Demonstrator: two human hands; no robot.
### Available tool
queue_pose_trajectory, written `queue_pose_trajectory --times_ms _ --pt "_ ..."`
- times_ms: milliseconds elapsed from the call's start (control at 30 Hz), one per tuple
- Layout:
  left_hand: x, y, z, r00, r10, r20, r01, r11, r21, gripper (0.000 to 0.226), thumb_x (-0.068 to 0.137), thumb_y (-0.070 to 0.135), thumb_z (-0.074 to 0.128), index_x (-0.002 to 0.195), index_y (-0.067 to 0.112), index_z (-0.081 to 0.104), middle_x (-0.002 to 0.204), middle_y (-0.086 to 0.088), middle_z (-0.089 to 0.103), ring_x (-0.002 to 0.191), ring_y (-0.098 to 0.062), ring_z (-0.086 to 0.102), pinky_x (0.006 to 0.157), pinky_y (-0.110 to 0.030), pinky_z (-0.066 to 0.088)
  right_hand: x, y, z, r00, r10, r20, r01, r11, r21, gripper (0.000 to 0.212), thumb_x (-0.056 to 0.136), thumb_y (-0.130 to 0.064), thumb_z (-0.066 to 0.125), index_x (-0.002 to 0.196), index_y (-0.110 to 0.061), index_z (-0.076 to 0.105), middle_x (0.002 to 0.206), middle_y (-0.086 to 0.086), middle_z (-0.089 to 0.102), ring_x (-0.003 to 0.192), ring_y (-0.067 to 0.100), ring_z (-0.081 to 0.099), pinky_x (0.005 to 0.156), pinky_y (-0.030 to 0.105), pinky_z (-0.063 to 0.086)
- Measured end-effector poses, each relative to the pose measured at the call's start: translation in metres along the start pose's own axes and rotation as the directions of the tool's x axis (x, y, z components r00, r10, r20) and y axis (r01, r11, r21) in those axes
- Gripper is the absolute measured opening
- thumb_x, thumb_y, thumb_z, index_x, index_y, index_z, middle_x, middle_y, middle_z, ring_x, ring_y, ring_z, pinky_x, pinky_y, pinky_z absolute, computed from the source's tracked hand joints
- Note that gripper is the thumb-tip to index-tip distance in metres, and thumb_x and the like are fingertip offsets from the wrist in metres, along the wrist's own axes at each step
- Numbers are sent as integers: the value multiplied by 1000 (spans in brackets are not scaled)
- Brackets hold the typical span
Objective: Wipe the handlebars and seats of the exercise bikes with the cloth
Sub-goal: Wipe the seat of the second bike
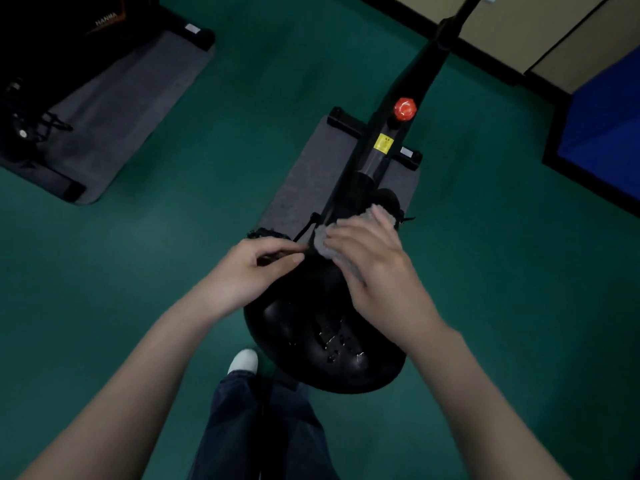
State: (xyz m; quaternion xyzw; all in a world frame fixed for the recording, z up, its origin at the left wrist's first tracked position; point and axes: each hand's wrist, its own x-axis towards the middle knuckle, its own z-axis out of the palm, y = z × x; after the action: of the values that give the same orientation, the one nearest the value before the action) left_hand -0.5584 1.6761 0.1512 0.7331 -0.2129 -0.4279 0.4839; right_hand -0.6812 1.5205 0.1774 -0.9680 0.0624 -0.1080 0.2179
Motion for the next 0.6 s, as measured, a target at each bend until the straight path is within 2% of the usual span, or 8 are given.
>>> queue_pose_trajectory --times_ms 100,233,300,400,467,533,600 --pt "-10 -8 3 998 41 -56 -45 996 -73 18 92 14 59 103 18 72 105 4 71 102 -6 64 97 -25 47 14 11 -12 985 -102 140 105 994 -19 14 89 -1 61 101 0 69 101 9 69 100 28 62 111 41 30" --pt "-12 -18 10 992 40 -119 -56 989 -135 20 94 15 56 105 16 73 107 6 70 106 -3 61 97 -20 43 47 18 -27 982 61 179 -40 992 -122 15 93 -7 56 100 -8 69 97 5 69 97 28 59 97 32 33" --pt "-10 -21 12 988 51 -144 -72 986 -148 19 94 15 56 103 17 73 107 6 70 106 -2 61 95 -18 42 60 12 -24 958 66 278 -9 980 -199 17 94 -16 53 97 -15 70 95 1 70 96 24 58 94 30 33" --pt "-10 -26 15 984 69 -163 -101 976 -195 18 94 15 57 100 20 74 105 5 71 104 -5 62 94 -21 44 73 0 -14 838 -10 545 108 983 -148 21 95 -30 51 93 -20 68 94 1 71 94 22 61 89 31 39" --pt "-10 -29 16 981 82 -174 -120 969 -216 18 93 16 58 96 25 74 103 6 71 104 -5 62 93 -23 44 81 1 -17 756 23 655 75 990 -122 24 95 -36 53 93 -19 68 93 1 70 92 20 62 85 34 46" --pt "-9 -32 16 981 84 -177 -123 967 -222 19 93 19 59 94 30 74 102 9 71 104 -4 62 92 -22 43 88 9 -26 769 79 634 1 992 -126 26 93 -38 53 94 -18 69 94 2 70 92 20 62 84 38 49" --pt "-9 -33 16 981 81 -177 -122 965 -234 19 93 21 59 93 32 74 101 11 70 103 -4 62 90 -21 43 86 12 -27 817 75 571 21 987 -160 25 93 -37 53 94 -18 69 94 2 70 93 22 62 84 39 49"
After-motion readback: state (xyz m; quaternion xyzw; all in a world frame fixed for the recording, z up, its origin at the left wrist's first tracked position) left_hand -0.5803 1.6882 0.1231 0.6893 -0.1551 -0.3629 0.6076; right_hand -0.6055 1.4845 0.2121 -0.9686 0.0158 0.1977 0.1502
